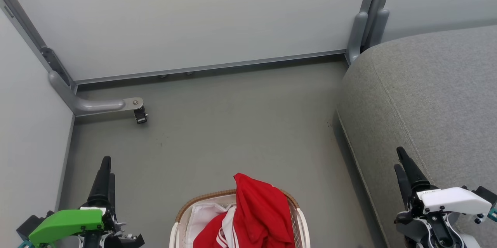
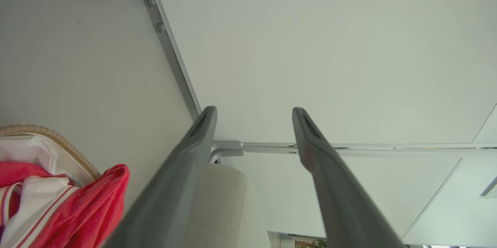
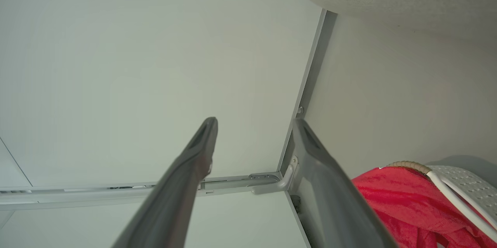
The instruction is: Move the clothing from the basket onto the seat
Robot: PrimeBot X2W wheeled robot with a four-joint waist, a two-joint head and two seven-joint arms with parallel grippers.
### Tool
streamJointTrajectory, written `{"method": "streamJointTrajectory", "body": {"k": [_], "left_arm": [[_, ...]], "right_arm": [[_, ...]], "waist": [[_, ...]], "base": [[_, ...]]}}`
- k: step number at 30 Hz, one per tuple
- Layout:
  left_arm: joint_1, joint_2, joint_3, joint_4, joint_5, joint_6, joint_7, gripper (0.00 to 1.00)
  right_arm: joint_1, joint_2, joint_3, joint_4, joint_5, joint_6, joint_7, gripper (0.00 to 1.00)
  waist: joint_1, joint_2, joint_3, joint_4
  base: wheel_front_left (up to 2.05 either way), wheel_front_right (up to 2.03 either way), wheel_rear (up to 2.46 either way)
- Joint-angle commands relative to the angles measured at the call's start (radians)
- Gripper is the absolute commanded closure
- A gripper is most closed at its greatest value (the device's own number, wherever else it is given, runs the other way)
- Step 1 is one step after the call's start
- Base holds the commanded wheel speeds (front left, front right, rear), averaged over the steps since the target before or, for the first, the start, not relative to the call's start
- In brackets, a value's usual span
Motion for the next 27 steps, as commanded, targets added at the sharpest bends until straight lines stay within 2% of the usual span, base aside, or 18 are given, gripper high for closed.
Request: {"method": "streamJointTrajectory", "body": {"k": [1, 16, 27], "left_arm": [[-0.031, 0.022, -0.010, -0.011, 0.036, -0.002, -0.013, 0.00], [-0.042, 0.041, -0.021, -0.014, 0.343, -0.002, -0.077, 0.00], [-0.040, 0.056, -0.042, -0.017, 0.588, -0.003, -0.118, 0.00]], "right_arm": [[-0.036, -0.011, 0.006, -0.015, -0.043, 0.000, -0.013, 0.00], [-0.067, -0.016, 0.058, -0.021, -0.337, 0.000, -0.076, 0.00], [-0.081, -0.022, 0.092, -0.013, -0.593, 0.000, -0.118, 0.00]], "waist": [[0.0000, 0.0000, 0.001, 0.000], [0.0000, 0.0000, 0.009, 0.000], [0.0000, 0.0000, 0.012, 0.001]], "base": [[0.00, 0.00, 0.00], [0.00, 0.00, 0.00], [0.00, 0.00, 0.00]]}}
